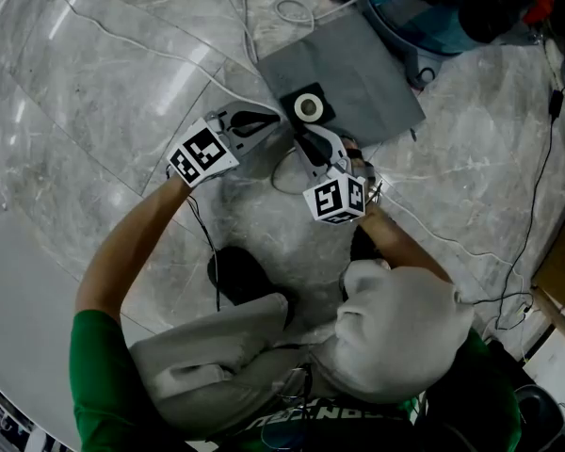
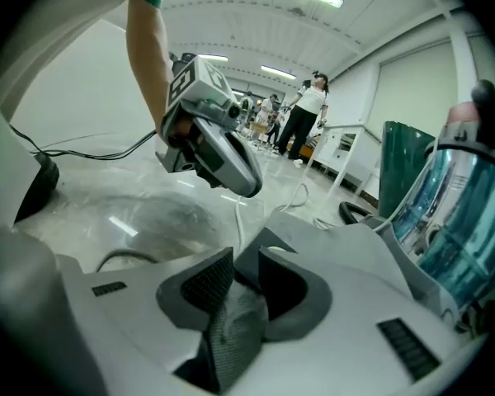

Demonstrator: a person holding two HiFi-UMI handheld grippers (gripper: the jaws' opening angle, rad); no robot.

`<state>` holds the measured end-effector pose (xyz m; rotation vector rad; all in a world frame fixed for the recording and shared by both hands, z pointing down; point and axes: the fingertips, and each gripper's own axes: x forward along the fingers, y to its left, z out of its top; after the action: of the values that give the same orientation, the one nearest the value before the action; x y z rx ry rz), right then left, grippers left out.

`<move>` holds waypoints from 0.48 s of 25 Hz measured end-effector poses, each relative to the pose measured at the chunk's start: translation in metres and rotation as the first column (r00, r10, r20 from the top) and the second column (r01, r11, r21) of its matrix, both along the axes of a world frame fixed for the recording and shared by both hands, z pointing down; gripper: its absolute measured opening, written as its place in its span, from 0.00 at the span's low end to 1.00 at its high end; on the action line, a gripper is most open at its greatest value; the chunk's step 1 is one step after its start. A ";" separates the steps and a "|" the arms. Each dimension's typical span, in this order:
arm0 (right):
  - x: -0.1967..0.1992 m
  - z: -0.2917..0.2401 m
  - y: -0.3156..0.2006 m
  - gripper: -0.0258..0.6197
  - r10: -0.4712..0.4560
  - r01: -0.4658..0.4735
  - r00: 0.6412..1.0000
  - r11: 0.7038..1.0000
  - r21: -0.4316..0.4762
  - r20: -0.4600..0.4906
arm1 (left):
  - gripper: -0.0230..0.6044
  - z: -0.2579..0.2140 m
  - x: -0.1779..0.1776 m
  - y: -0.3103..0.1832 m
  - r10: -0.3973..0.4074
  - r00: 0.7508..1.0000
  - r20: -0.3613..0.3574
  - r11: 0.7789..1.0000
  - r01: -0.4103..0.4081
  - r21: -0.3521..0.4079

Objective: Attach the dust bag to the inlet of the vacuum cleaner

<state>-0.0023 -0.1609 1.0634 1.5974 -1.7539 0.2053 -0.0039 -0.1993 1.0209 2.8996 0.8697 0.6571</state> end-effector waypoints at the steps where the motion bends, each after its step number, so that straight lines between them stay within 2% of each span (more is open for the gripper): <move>1: 0.005 -0.004 0.000 0.19 0.017 -0.017 1.000 1.000 0.010 -0.002 | 0.04 -0.001 0.002 0.000 0.000 1.000 -0.001 1.000 0.000 0.001; 8: 0.050 -0.036 0.006 0.19 0.164 -0.164 0.986 0.983 0.080 0.002 | 0.04 -0.014 0.033 0.007 0.016 1.000 -0.026 1.000 -0.015 0.006; 12: 0.071 -0.044 0.008 0.19 0.205 -0.205 0.979 0.975 0.088 0.010 | 0.04 -0.024 0.059 0.020 0.039 0.998 -0.047 0.999 -0.038 0.014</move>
<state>0.0691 -0.1534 1.0191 1.8444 -1.6171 0.2290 0.0549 -0.1797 0.9974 2.9284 0.9321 0.6016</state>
